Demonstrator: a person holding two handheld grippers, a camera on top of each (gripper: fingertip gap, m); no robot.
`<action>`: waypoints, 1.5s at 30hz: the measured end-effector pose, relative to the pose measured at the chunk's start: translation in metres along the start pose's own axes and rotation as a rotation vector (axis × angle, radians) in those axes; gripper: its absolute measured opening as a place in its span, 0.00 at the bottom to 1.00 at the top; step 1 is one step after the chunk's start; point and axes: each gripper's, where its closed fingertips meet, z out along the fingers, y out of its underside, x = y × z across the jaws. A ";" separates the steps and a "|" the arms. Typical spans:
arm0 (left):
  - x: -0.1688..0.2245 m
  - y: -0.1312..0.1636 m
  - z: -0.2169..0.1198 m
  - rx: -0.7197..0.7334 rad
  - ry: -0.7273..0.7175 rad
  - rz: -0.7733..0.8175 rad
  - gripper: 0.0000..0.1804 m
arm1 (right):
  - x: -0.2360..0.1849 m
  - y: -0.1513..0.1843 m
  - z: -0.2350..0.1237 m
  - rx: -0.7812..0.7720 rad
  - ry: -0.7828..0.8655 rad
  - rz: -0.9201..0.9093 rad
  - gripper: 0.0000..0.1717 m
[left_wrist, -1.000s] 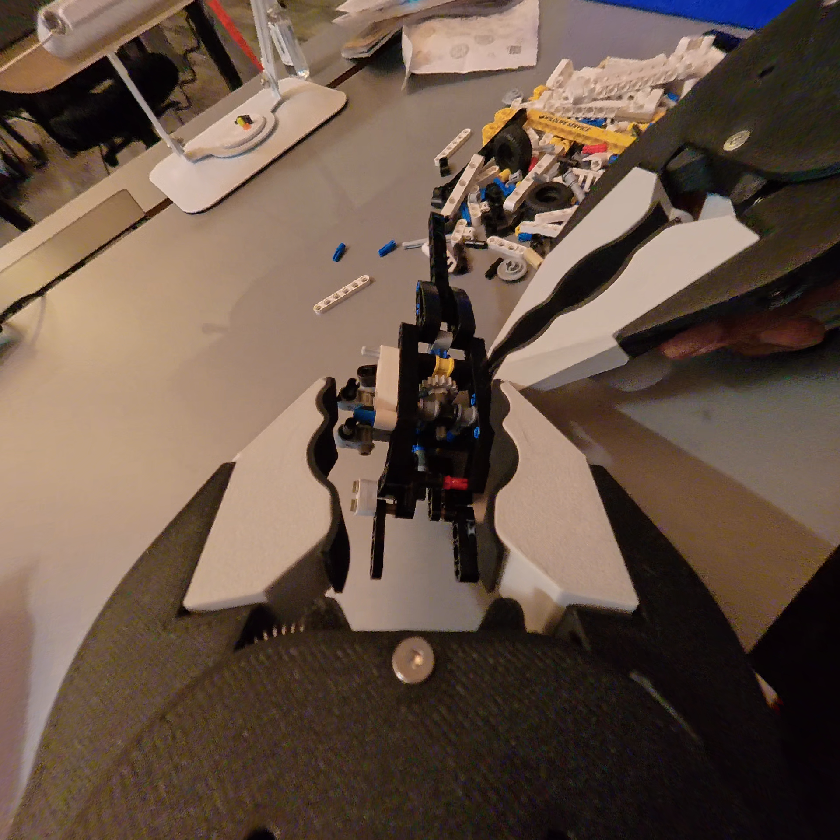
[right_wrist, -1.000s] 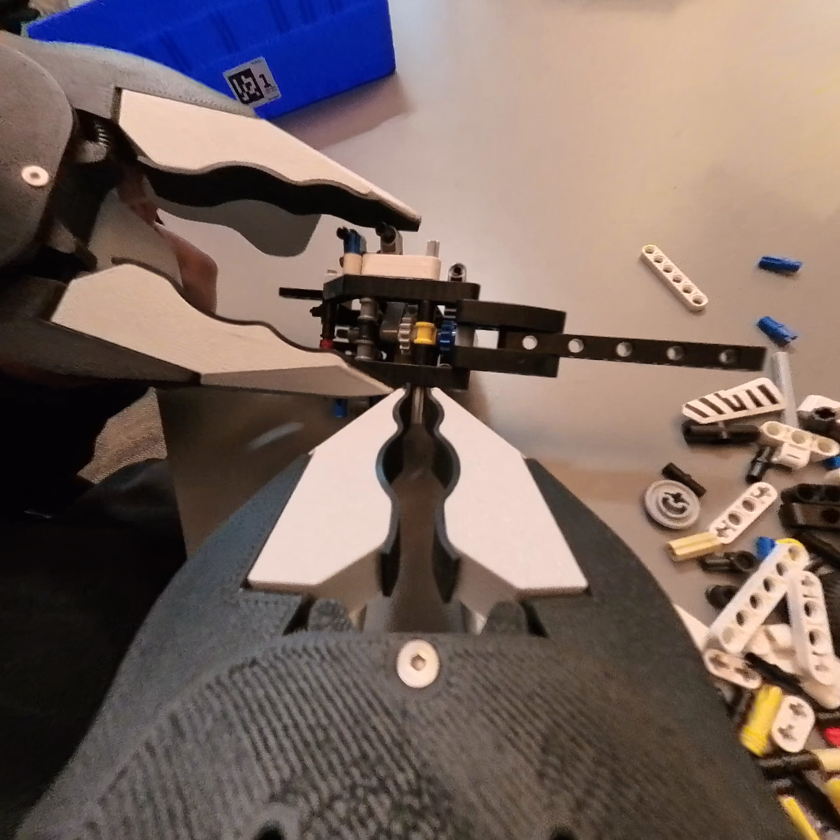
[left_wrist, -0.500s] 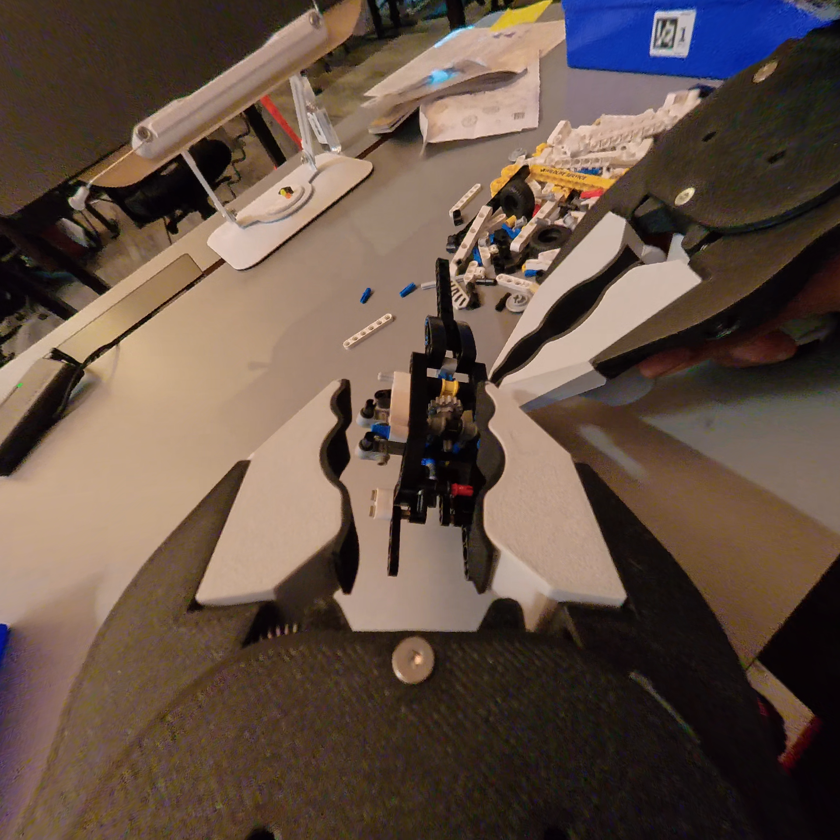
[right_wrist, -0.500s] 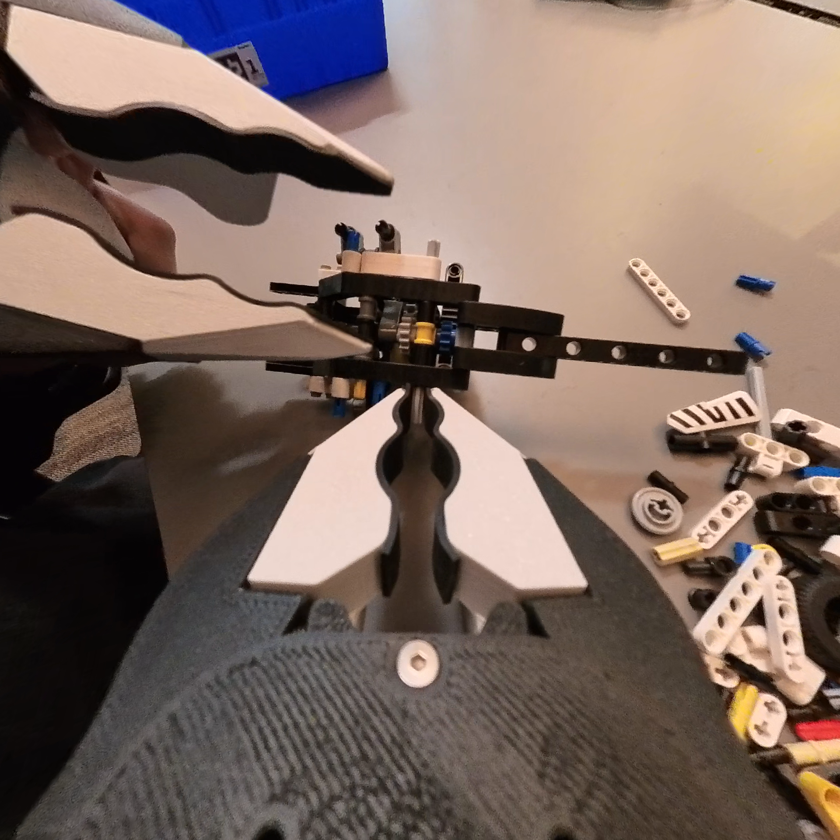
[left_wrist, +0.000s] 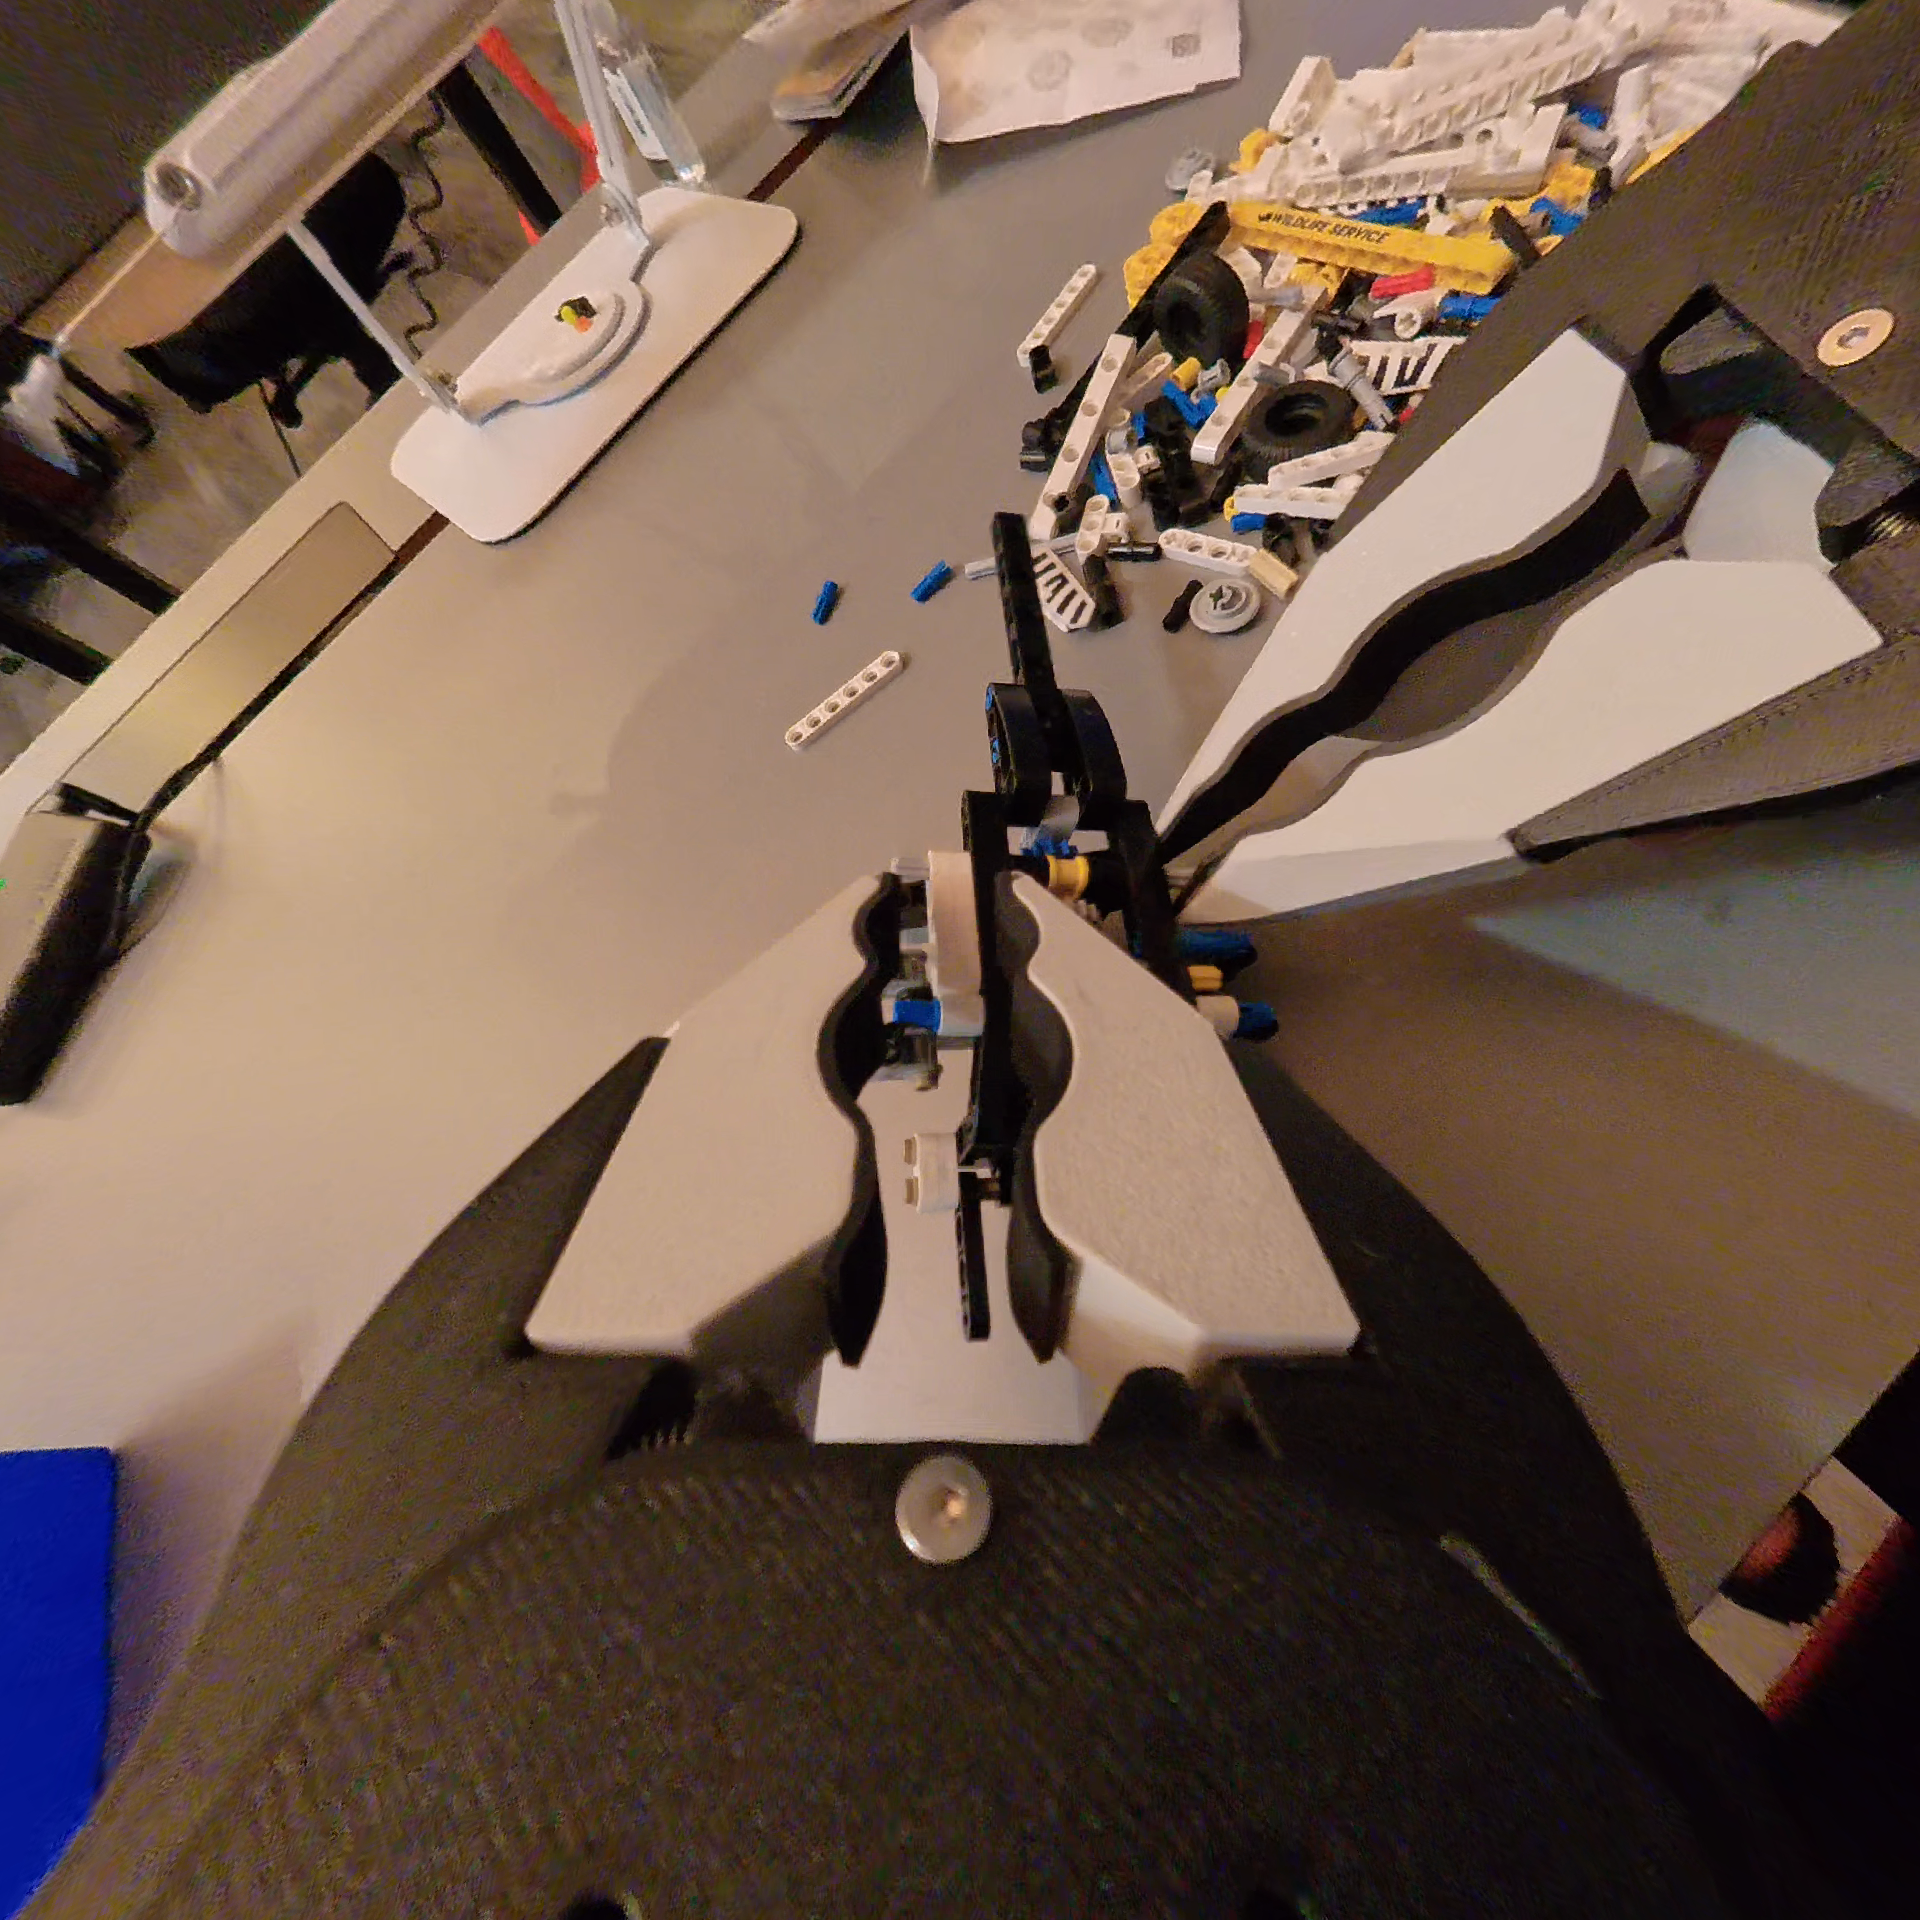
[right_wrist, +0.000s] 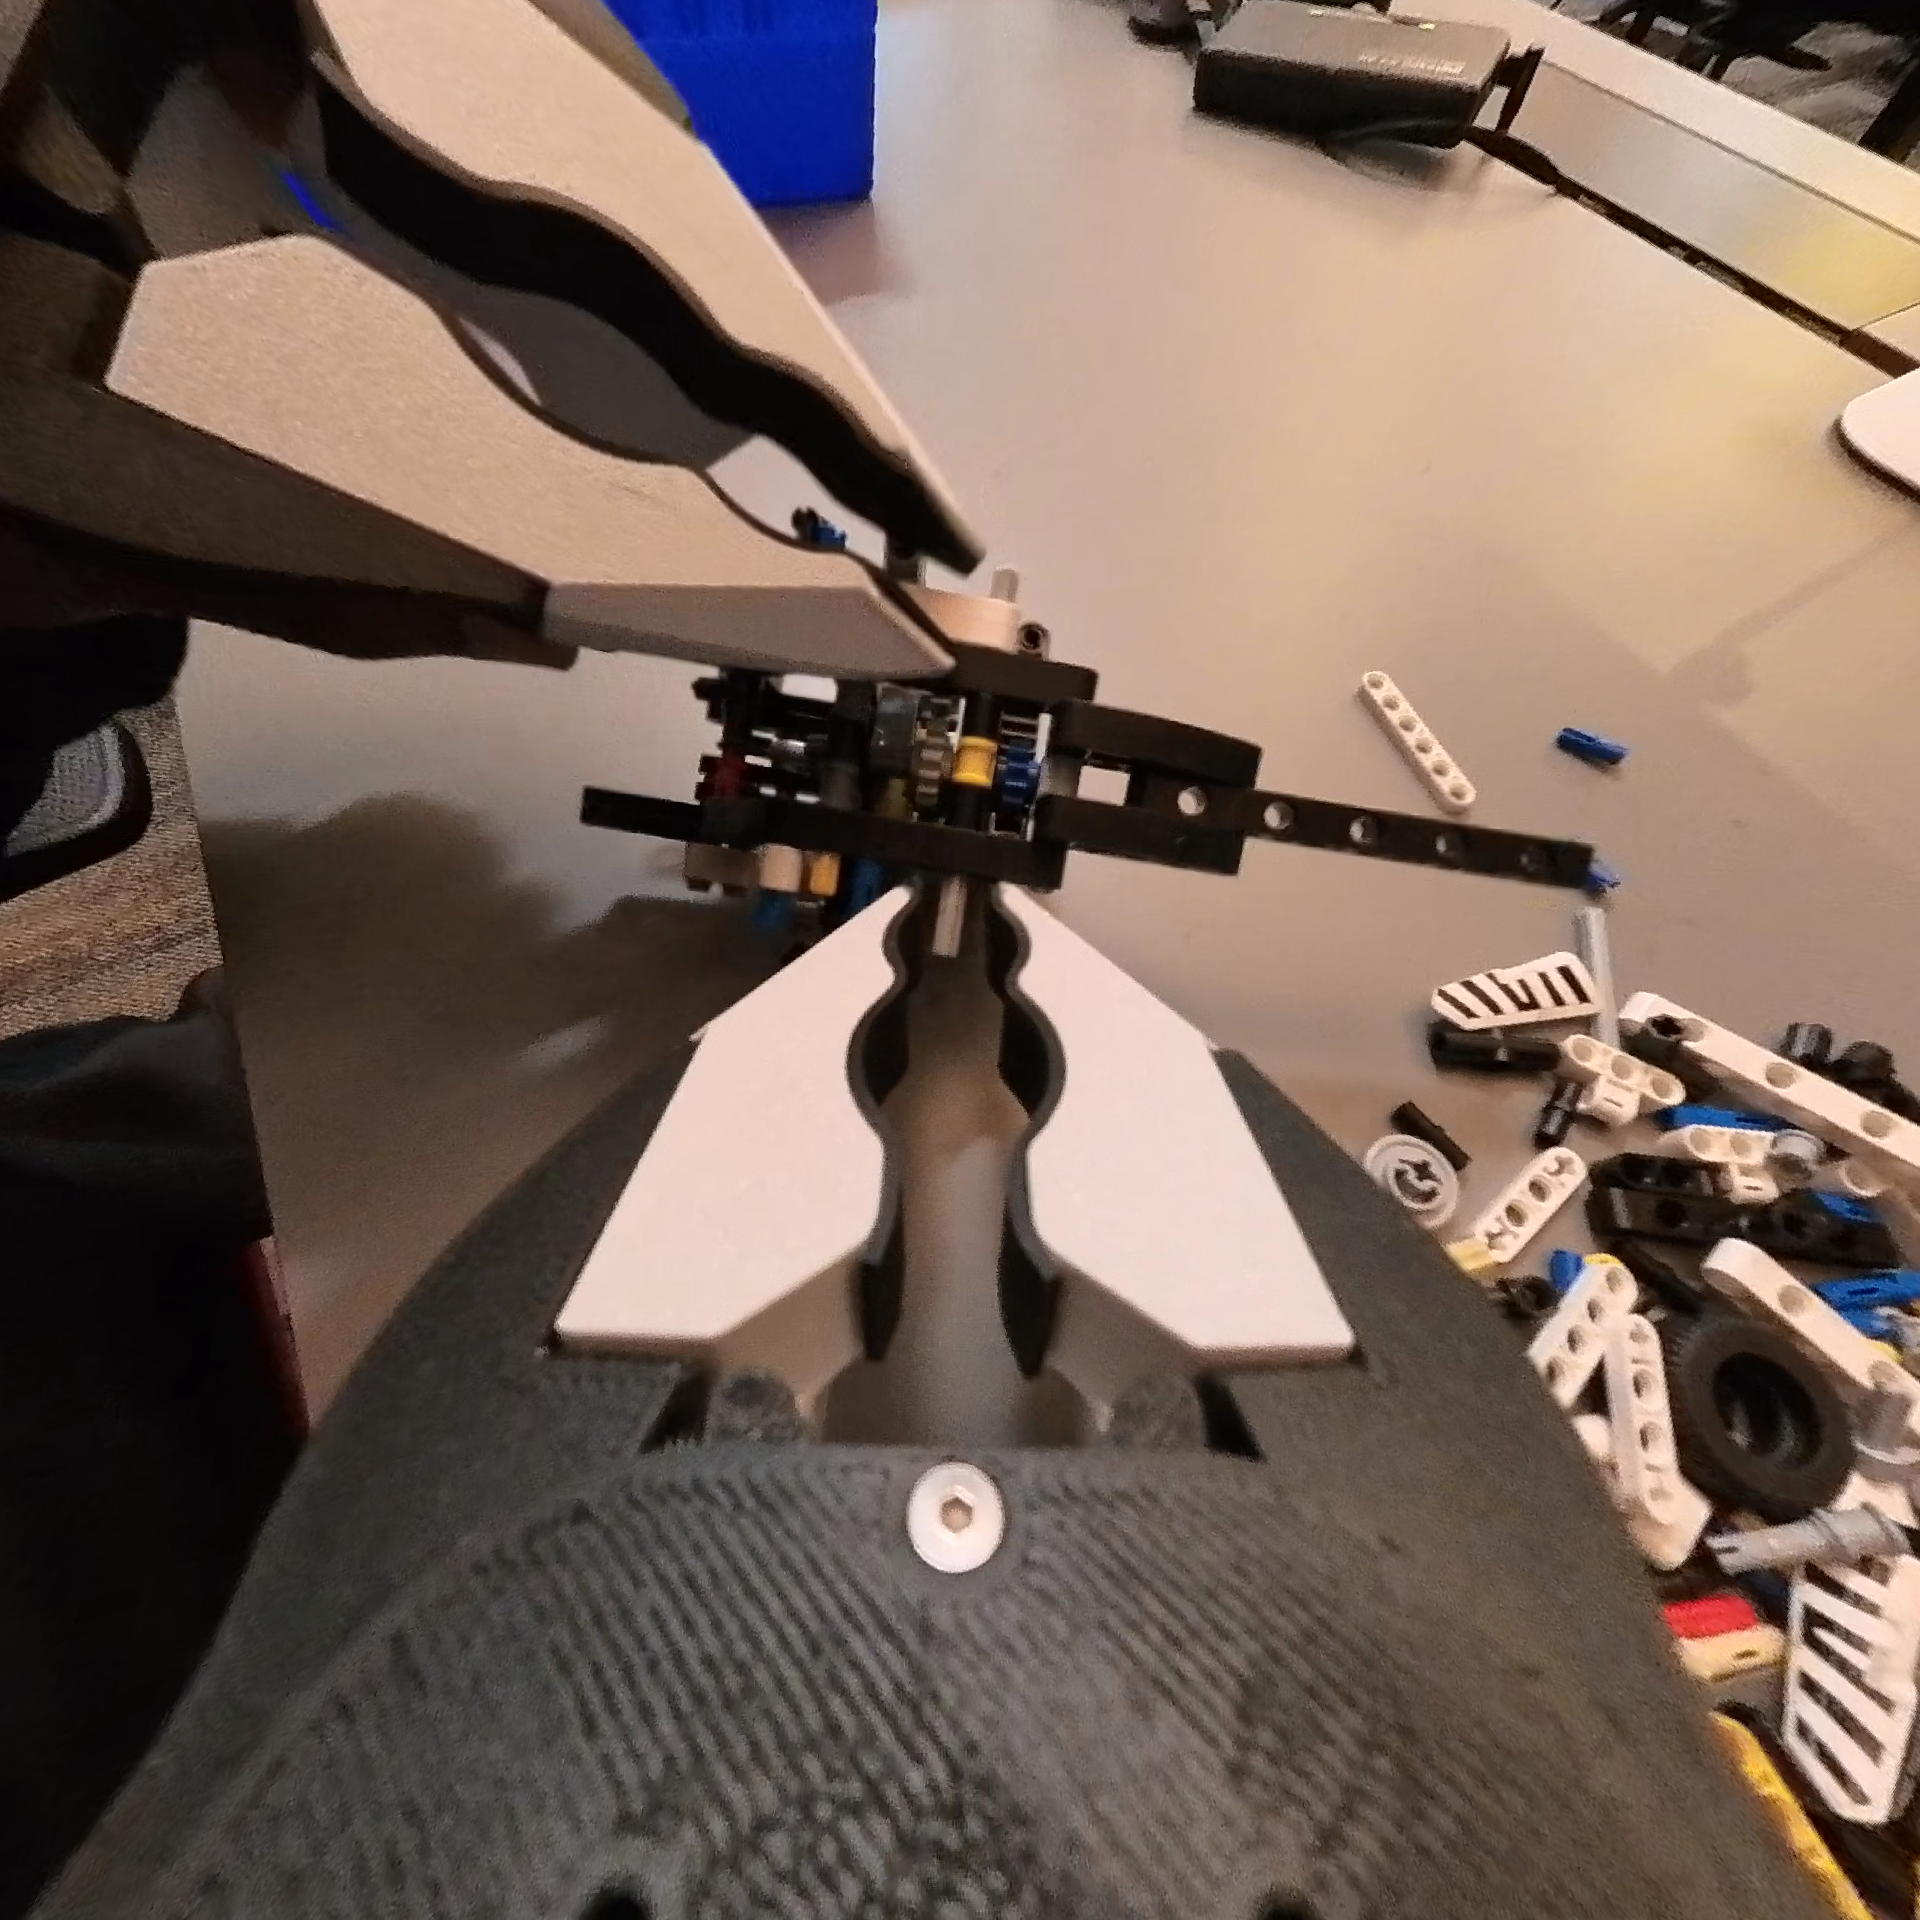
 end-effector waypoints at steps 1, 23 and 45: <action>0.003 0.001 0.000 0.000 0.021 -0.006 0.05 | 0.000 0.000 0.000 -0.002 -0.004 0.005 0.03; -0.007 0.011 0.007 -0.045 -0.110 -0.011 0.09 | -0.002 -0.007 0.003 0.017 -0.024 0.138 0.02; 0.002 0.006 0.010 -0.014 -0.115 -0.025 0.10 | -0.010 0.005 -0.006 0.010 -0.010 0.187 0.02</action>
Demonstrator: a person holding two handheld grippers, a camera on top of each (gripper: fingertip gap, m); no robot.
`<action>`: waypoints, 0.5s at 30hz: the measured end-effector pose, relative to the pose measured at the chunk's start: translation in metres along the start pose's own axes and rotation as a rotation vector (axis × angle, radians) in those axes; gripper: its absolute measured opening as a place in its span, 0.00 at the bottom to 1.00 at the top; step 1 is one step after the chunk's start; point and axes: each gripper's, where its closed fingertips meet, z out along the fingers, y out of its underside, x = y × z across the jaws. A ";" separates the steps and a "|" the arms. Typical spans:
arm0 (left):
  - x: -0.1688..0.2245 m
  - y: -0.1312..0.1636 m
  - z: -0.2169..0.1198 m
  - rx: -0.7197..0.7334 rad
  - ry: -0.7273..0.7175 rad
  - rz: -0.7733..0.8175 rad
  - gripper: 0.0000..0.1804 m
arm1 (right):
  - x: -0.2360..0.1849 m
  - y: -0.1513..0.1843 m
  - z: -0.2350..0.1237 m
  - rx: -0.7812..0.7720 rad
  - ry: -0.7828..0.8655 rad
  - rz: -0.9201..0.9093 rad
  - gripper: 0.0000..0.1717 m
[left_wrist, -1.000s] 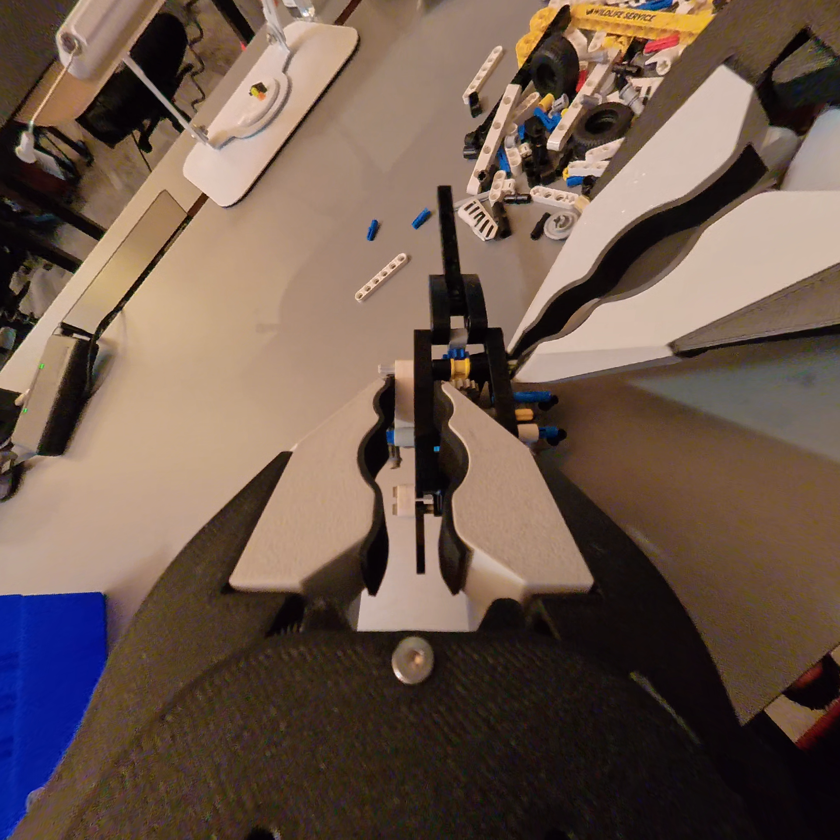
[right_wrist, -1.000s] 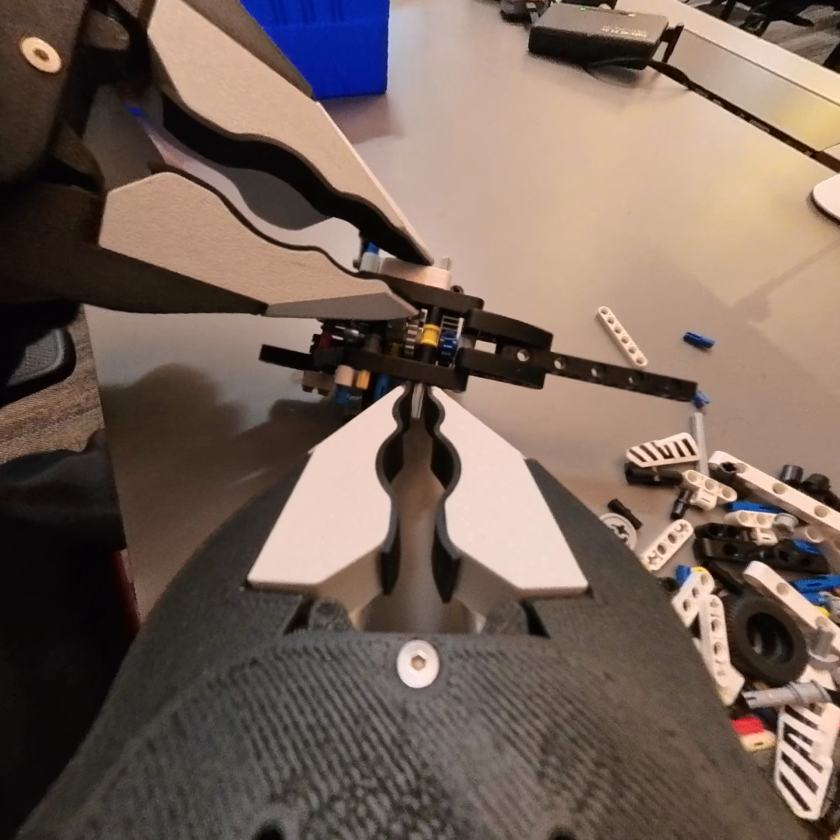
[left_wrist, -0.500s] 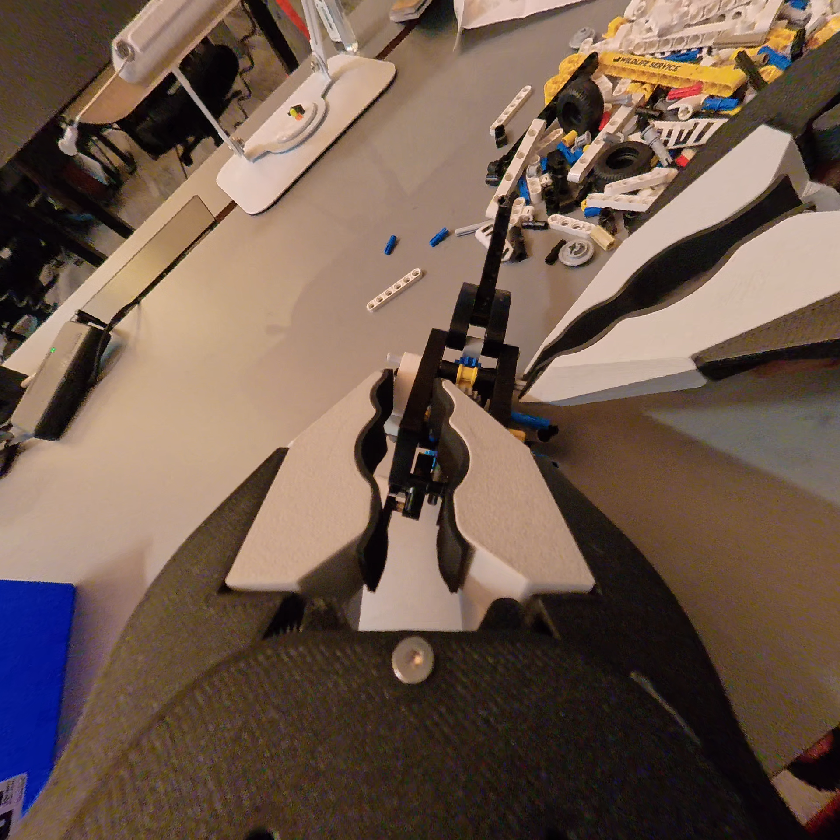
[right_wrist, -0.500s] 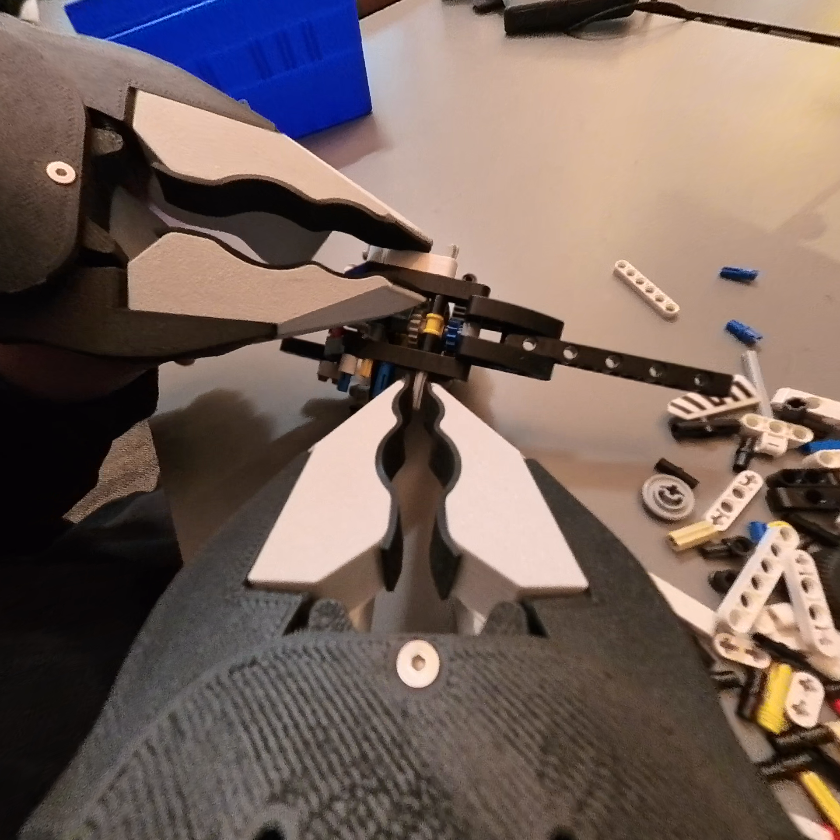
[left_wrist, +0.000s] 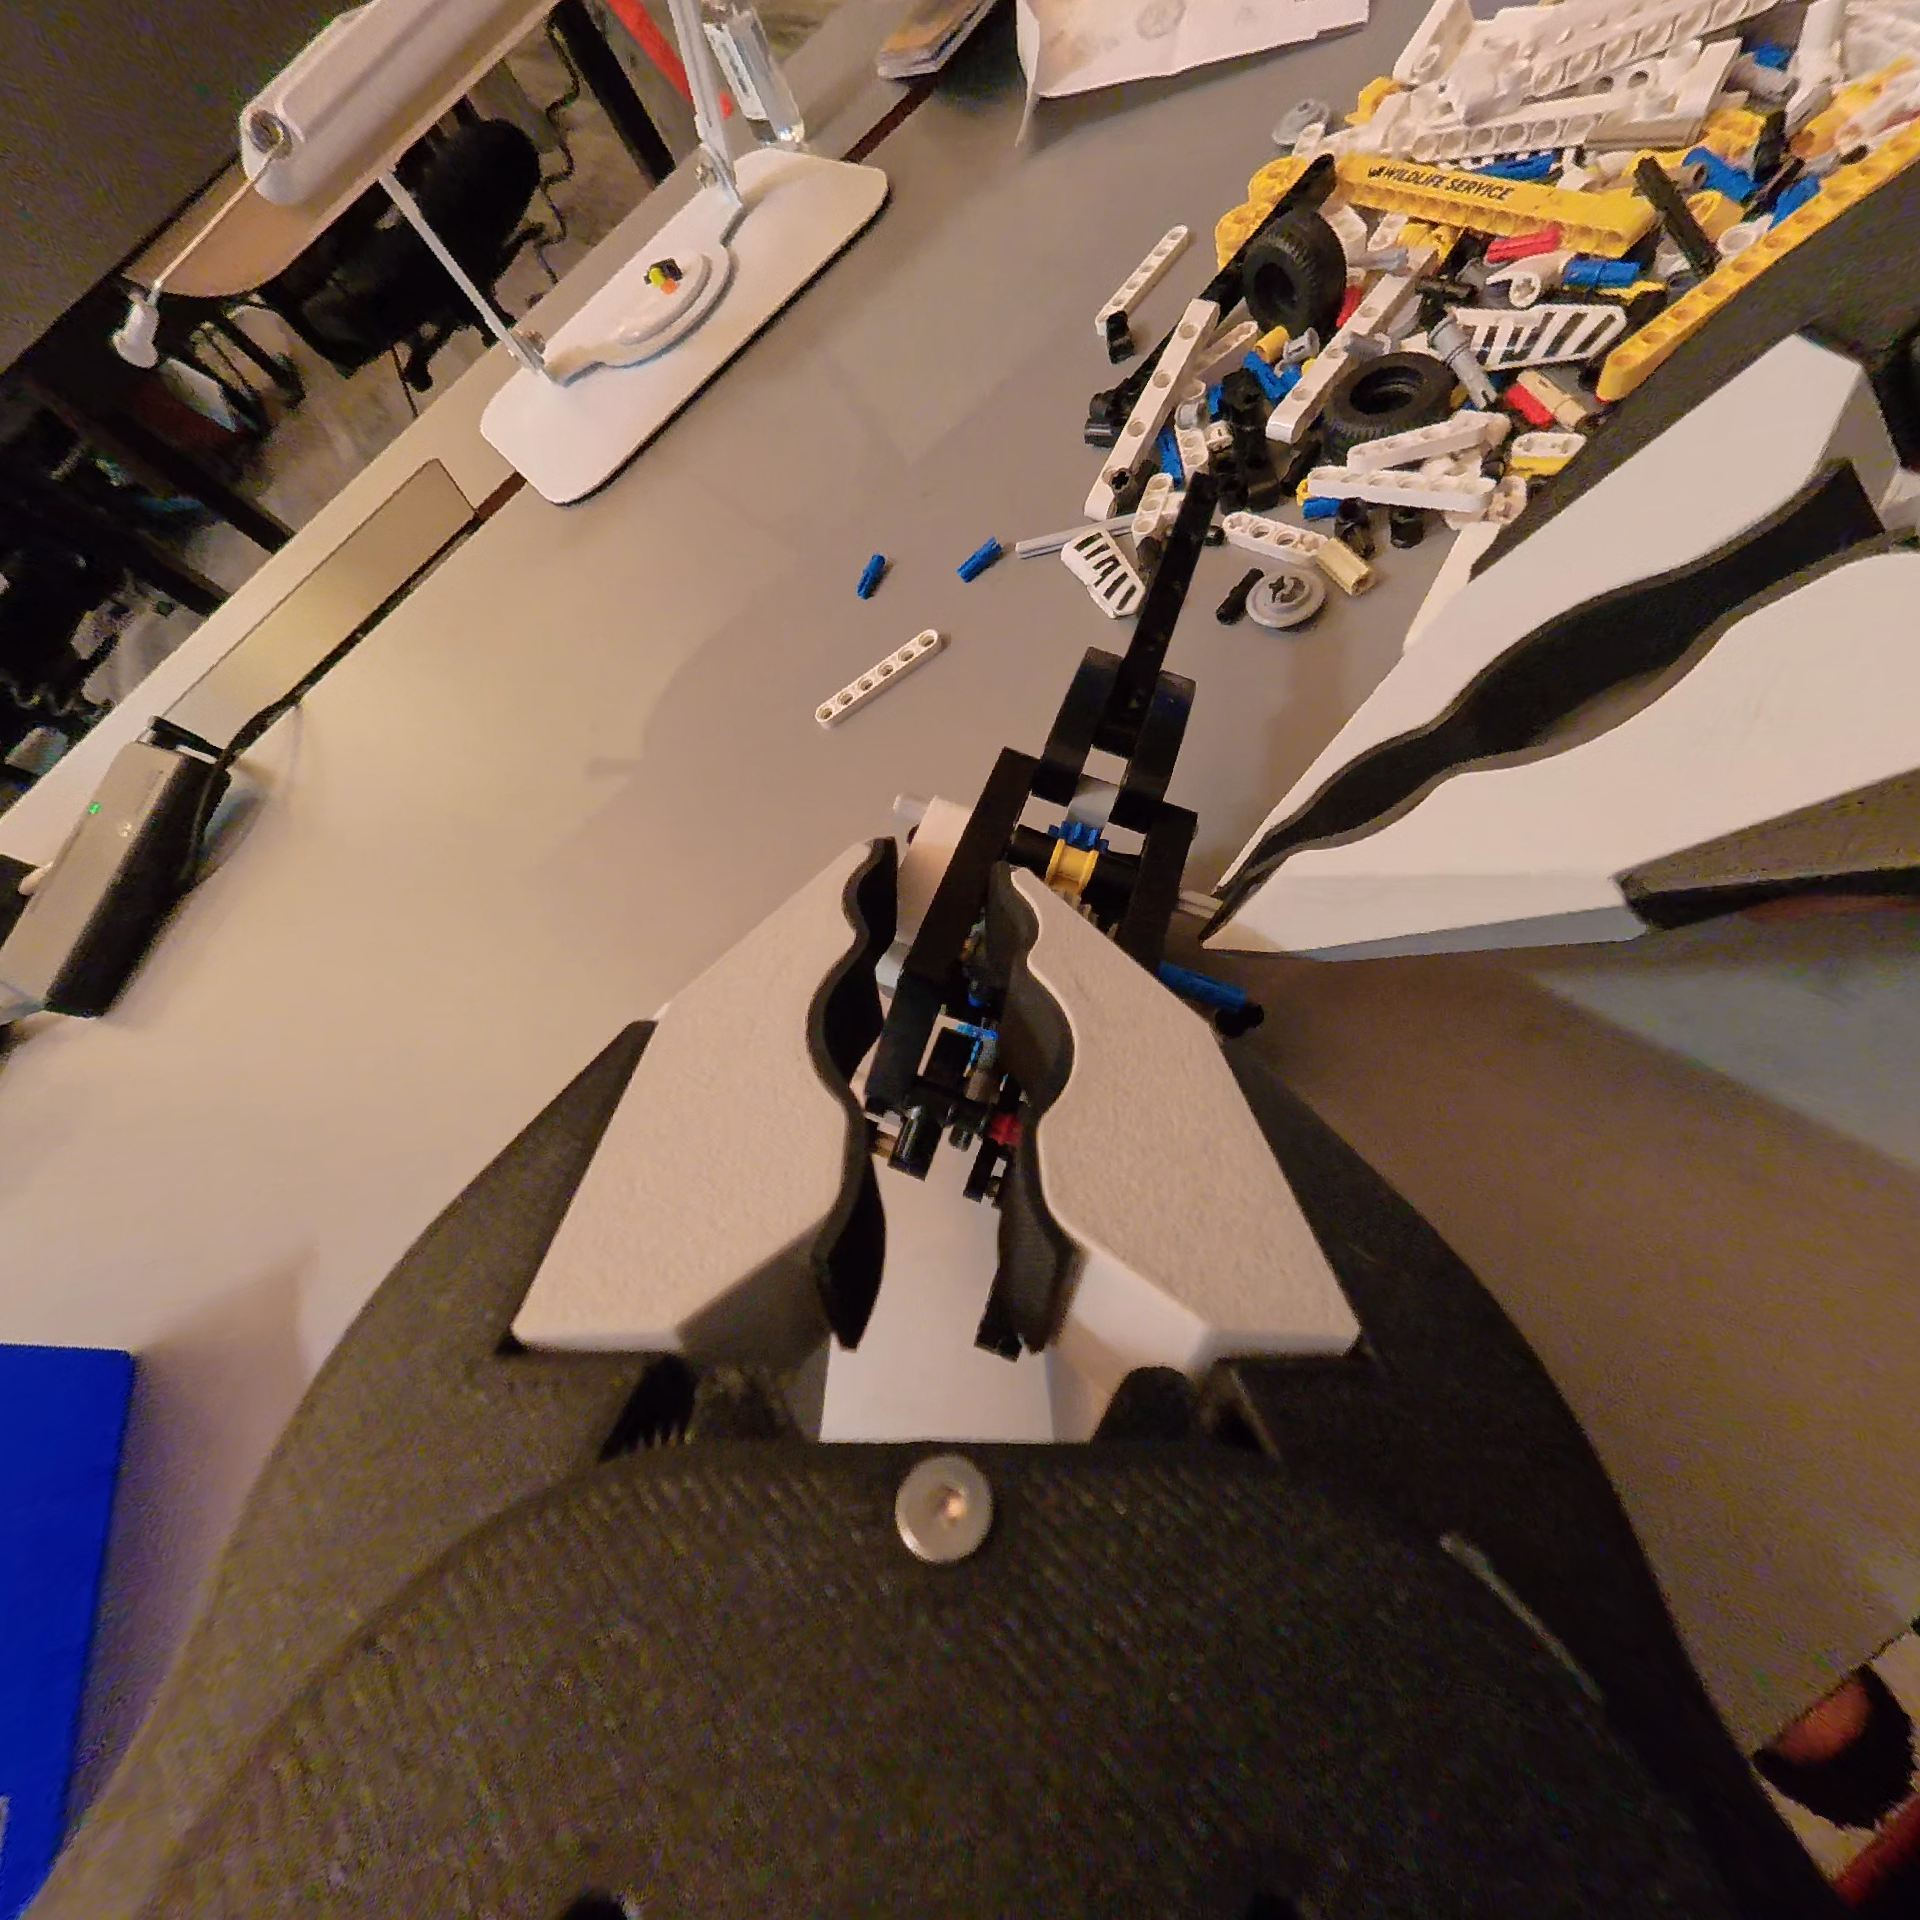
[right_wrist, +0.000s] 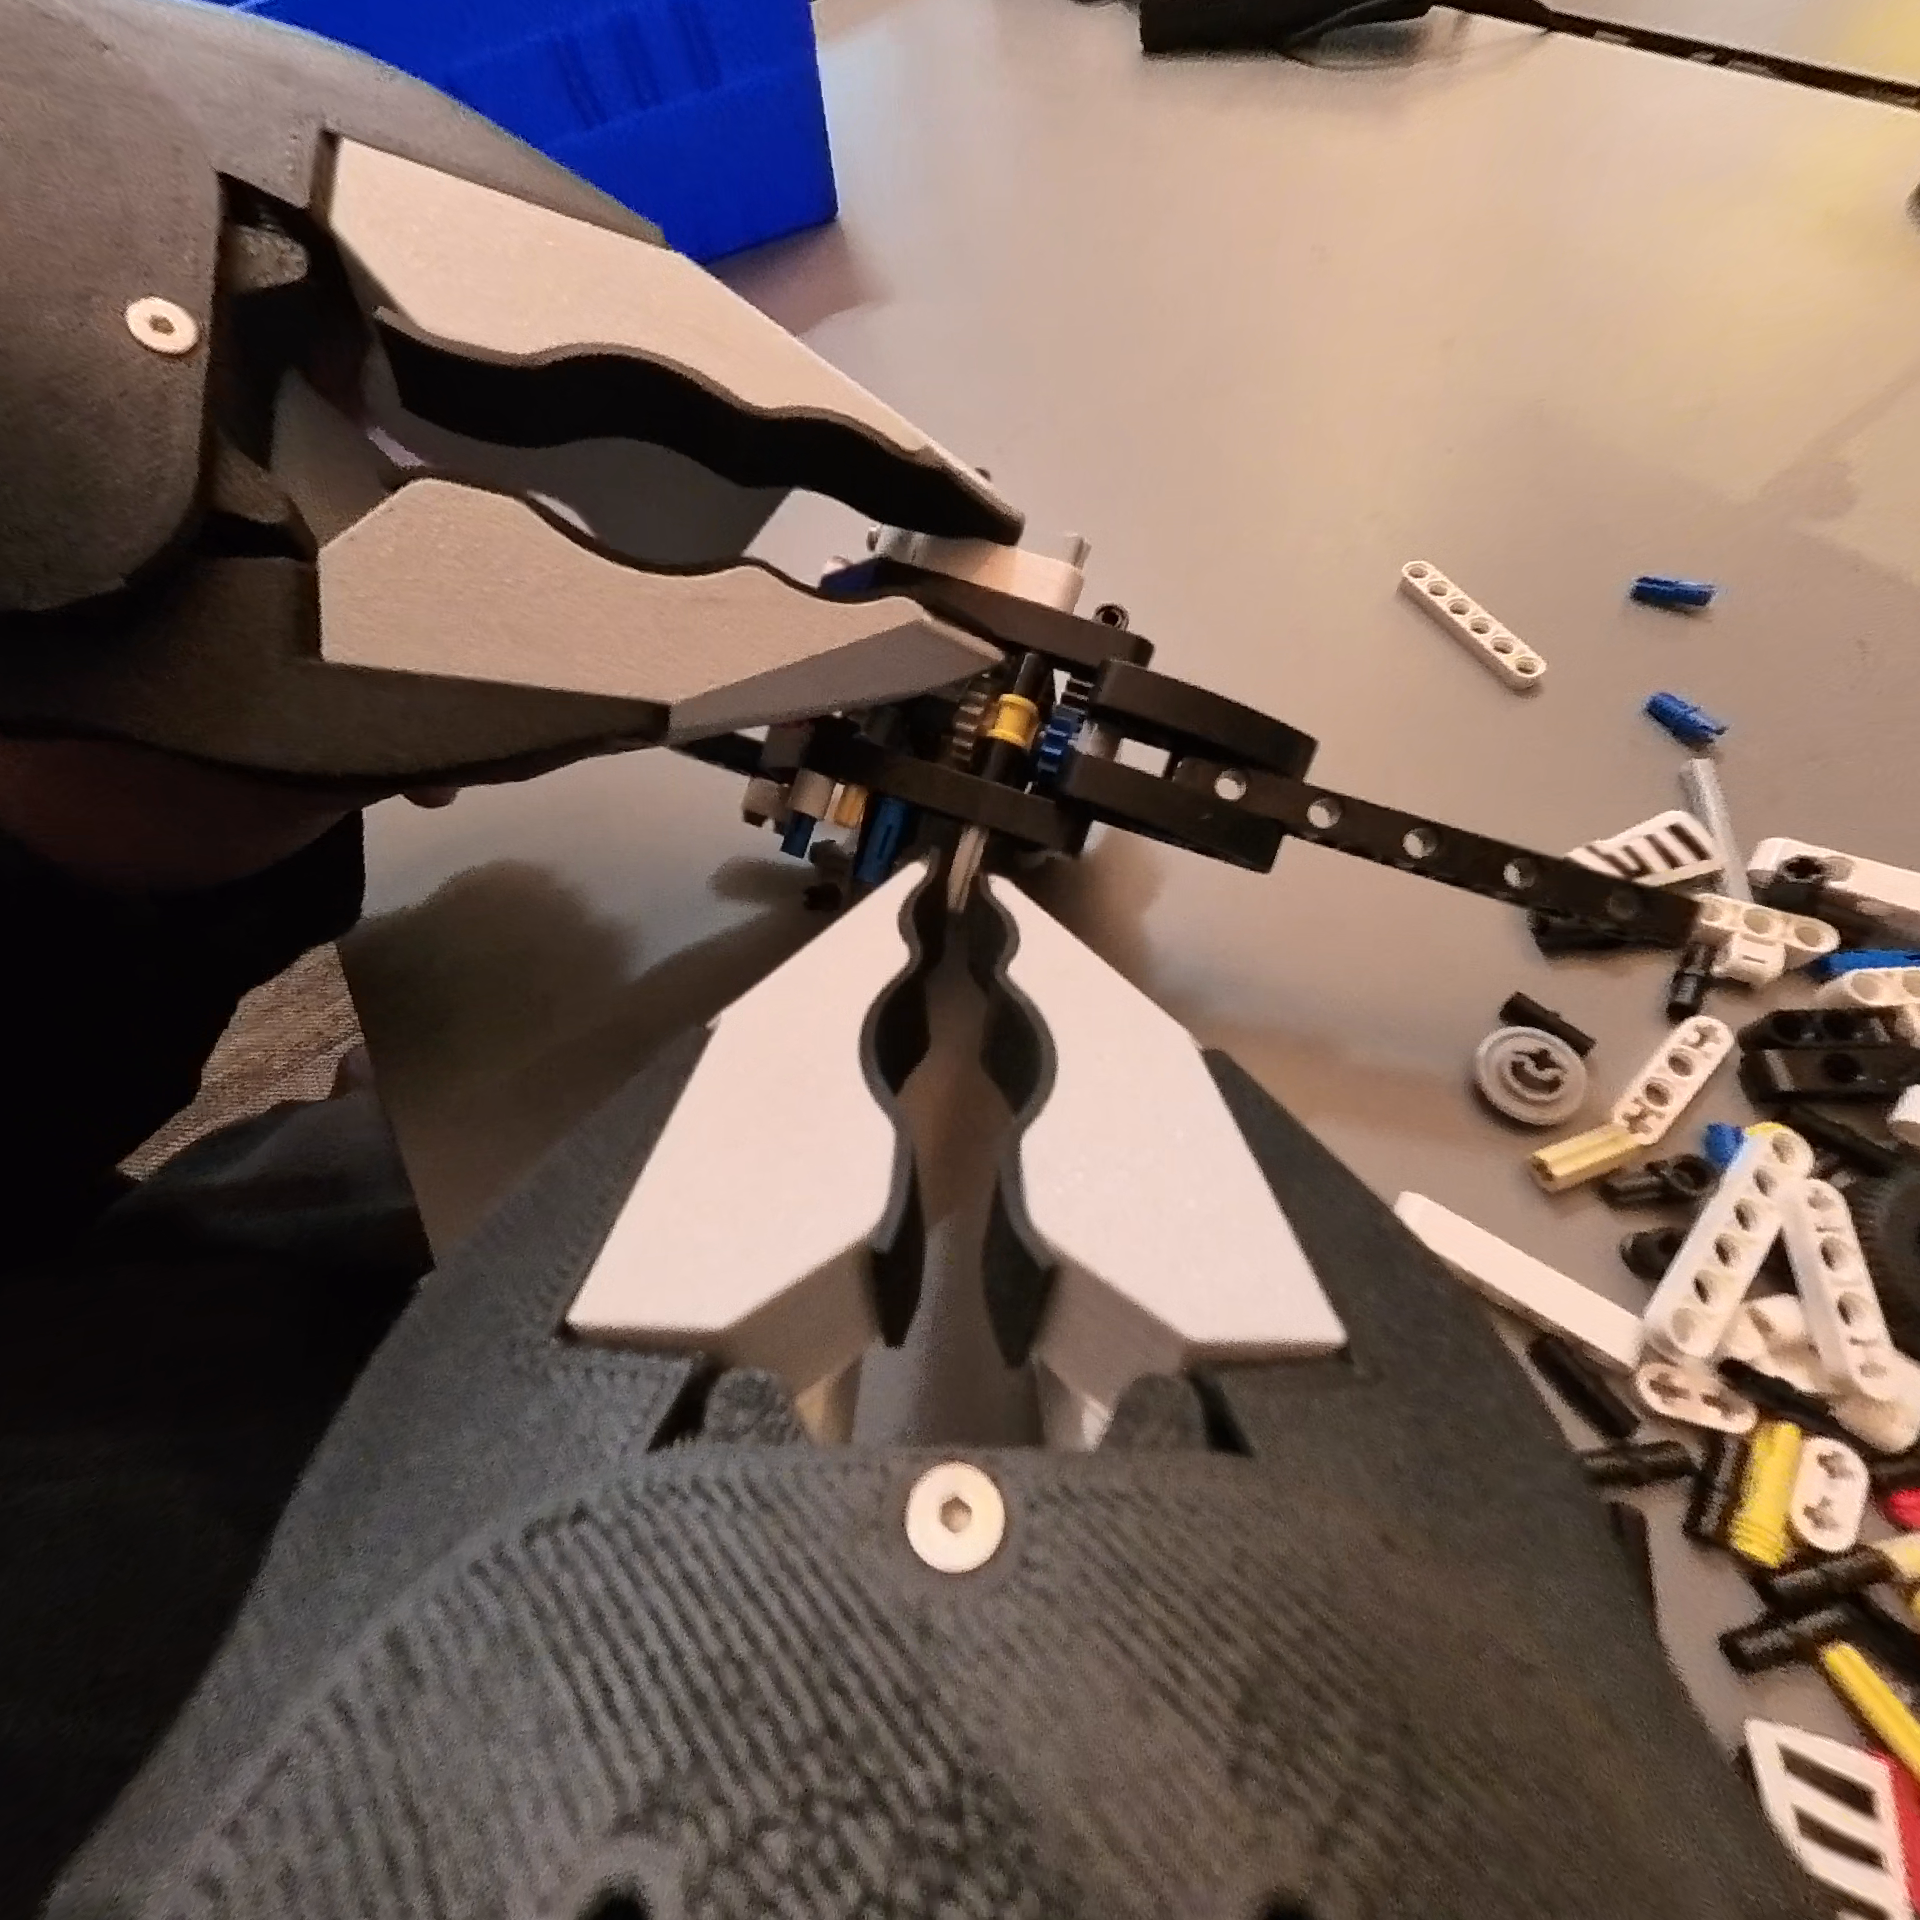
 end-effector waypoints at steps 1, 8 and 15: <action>0.000 0.000 0.000 -0.001 0.007 -0.004 0.10 | 0.000 0.000 0.000 -0.001 0.006 -0.008 0.02; -0.001 0.000 0.000 0.009 0.080 -0.111 0.10 | 0.012 -0.008 -0.012 0.082 -0.079 0.239 0.08; -0.001 0.000 0.001 0.000 0.062 -0.106 0.10 | 0.033 0.000 -0.028 0.074 -0.099 0.359 0.39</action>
